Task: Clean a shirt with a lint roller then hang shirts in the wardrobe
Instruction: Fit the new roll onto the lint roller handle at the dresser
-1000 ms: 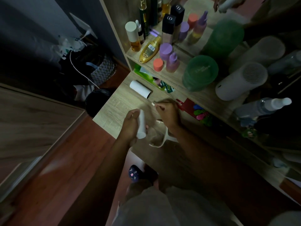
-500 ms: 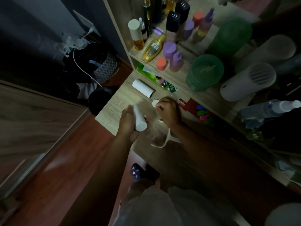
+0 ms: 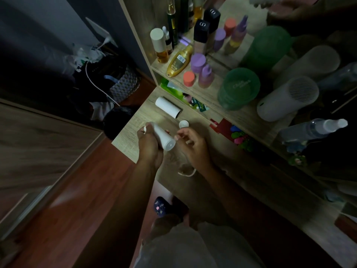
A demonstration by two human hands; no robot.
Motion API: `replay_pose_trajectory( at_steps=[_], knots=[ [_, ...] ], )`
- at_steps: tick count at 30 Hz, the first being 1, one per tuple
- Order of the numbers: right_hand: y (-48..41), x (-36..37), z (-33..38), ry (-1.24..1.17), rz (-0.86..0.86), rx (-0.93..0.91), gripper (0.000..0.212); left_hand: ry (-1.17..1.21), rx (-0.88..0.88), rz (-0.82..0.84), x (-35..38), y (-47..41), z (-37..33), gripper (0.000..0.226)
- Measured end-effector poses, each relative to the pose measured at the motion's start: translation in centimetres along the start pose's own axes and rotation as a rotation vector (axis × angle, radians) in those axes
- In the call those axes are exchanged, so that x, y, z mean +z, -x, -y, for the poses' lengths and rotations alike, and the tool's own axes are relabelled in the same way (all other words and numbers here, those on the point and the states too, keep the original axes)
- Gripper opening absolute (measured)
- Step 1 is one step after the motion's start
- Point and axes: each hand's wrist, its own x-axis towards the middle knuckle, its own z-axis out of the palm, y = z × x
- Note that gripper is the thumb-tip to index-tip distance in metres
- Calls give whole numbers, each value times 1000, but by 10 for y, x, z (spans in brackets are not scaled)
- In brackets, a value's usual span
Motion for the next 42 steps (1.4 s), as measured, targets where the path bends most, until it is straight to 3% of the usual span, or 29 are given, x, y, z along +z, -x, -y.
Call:
replay_pose_trajectory(
  at_steps=[5, 9, 14, 16, 21, 28, 33, 39, 42],
  knots=[
    [19, 5, 7, -30, 28, -50, 44, 3, 41, -3, 2, 5, -2, 21],
    [25, 11, 10, -6, -29, -58, 53, -26, 72, -24, 4, 10, 0, 22],
    [25, 10, 13, 59, -58, -26, 37, -18, 95, -34, 6, 11, 3, 25],
    [29, 14, 12, 58, -129, -47, 41, -14, 100, -41, 7, 12, 4, 23],
    [25, 2, 9, 1, 4, 54, 34, 3, 103, -46, 8, 12, 6, 20],
    [30, 6, 19, 74, -102, -30, 46, -50, 143, -35, 8, 9, 8, 22],
    [21, -4, 18, 0, 26, 57, 40, -75, 171, -21, 11, 8, 7, 22],
    [19, -5, 17, 8, -4, 60, 37, -109, 190, -41, 13, 8, 6, 10],
    [21, -1, 14, 75, -84, -46, 33, -100, 194, -36, 14, 8, 7, 7]
  ],
)
